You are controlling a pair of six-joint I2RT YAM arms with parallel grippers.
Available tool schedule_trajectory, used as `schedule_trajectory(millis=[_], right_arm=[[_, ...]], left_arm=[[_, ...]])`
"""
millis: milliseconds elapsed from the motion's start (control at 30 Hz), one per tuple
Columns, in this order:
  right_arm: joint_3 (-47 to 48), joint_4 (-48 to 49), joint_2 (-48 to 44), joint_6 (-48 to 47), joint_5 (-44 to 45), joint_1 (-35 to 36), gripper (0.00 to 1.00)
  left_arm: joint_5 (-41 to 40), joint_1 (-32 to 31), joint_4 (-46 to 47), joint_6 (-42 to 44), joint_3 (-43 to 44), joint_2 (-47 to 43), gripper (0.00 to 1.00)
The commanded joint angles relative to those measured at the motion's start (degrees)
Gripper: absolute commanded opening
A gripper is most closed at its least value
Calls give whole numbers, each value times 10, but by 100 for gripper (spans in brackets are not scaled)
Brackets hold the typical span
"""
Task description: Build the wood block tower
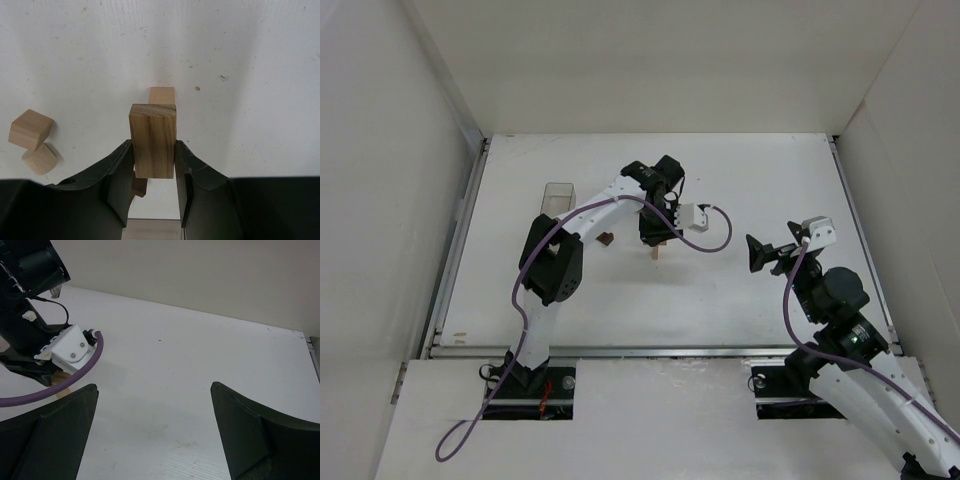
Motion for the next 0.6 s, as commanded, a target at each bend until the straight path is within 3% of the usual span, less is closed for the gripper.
schedule_trajectory(millis=[0, 167, 567], right_arm=[[15, 12, -1, -5, 9, -3, 100], [15, 12, -1, -5, 9, -3, 100], [15, 12, -1, -5, 9, -3, 100]], left_arm=[[3, -1, -13, 0, -6, -7, 25], [14, 4, -7, -5, -6, -7, 37], [24, 4, -7, -10, 5, -7, 52]])
